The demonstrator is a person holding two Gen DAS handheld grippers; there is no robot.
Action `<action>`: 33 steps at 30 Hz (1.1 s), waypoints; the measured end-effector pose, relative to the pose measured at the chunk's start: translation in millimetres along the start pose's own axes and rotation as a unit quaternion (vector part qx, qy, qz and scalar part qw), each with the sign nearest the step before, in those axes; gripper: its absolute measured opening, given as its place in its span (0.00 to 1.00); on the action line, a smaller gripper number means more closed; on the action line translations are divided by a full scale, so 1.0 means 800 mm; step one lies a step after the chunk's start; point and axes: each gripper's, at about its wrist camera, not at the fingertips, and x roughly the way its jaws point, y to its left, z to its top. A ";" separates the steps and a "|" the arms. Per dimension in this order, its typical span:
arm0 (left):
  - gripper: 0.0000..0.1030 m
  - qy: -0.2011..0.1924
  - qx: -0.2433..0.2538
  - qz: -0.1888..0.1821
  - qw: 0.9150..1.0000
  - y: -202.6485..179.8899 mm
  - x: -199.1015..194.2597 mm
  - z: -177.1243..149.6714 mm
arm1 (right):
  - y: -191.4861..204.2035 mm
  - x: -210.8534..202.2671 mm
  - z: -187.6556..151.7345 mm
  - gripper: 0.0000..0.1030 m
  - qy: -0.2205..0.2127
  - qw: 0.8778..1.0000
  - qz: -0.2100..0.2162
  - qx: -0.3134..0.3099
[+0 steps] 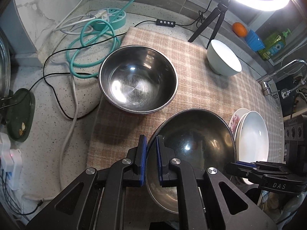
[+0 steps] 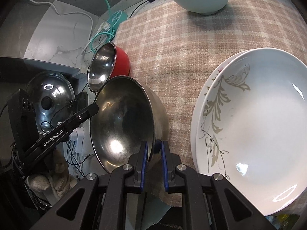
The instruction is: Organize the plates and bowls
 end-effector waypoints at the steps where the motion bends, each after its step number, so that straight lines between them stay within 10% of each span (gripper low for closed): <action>1: 0.08 0.000 0.001 0.001 1.000 0.000 0.000 0.000 | 0.000 0.000 0.000 0.12 0.000 1.000 0.000 0.000; 20: 0.13 0.003 0.006 0.003 1.000 0.003 0.000 -0.001 | 0.004 -0.013 0.005 0.13 -0.019 0.999 -0.025 -0.027; 33: 0.13 -0.067 -0.065 -0.015 0.996 0.025 -0.047 -0.012 | 0.015 -0.057 0.017 0.19 -0.073 0.993 -0.041 -0.089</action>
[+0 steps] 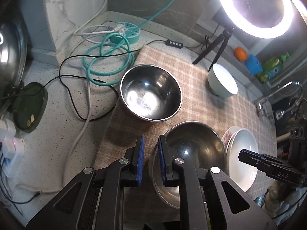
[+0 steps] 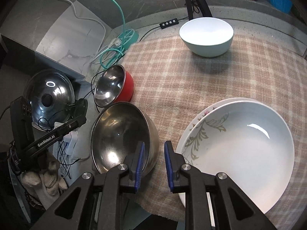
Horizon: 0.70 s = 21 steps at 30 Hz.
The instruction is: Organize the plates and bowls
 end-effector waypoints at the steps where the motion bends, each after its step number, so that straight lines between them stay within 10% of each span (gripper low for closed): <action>1: 0.13 -0.006 -0.008 -0.001 1.000 0.002 -0.003 -0.001 | 0.002 -0.003 0.004 0.19 -0.005 1.000 0.000 -0.007; 21: 0.13 -0.021 -0.116 -0.039 0.992 0.057 0.002 0.016 | 0.047 0.025 0.105 0.25 0.021 0.998 0.049 -0.038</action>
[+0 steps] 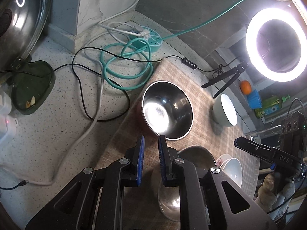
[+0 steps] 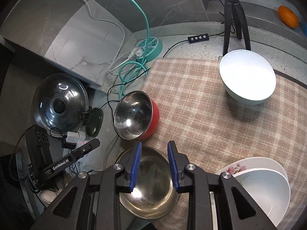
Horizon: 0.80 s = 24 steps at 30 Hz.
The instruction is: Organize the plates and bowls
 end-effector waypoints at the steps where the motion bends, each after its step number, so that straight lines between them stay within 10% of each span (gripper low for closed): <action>1: 0.13 0.003 -0.004 -0.003 1.000 0.001 0.003 0.002 | 0.000 0.005 0.005 0.25 0.004 1.000 0.004 0.004; 24: 0.13 0.030 -0.018 0.015 0.999 0.014 0.051 0.043 | 0.009 0.111 0.065 0.25 0.048 0.999 -0.013 0.012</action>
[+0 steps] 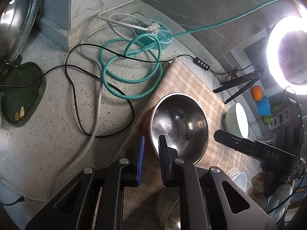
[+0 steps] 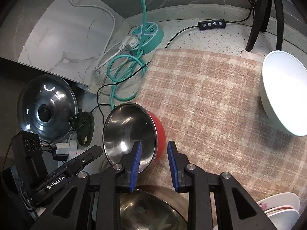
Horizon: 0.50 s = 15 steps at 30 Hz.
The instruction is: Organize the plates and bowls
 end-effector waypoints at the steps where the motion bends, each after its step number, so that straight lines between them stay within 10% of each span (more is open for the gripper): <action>1: 0.13 0.001 0.000 -0.001 1.000 0.001 0.001 0.001 | 0.000 0.002 0.001 0.25 0.001 1.000 -0.001 0.000; 15: 0.12 0.008 0.014 0.000 1.000 -0.008 0.018 0.007 | -0.001 0.022 0.010 0.24 0.010 1.000 -0.004 0.007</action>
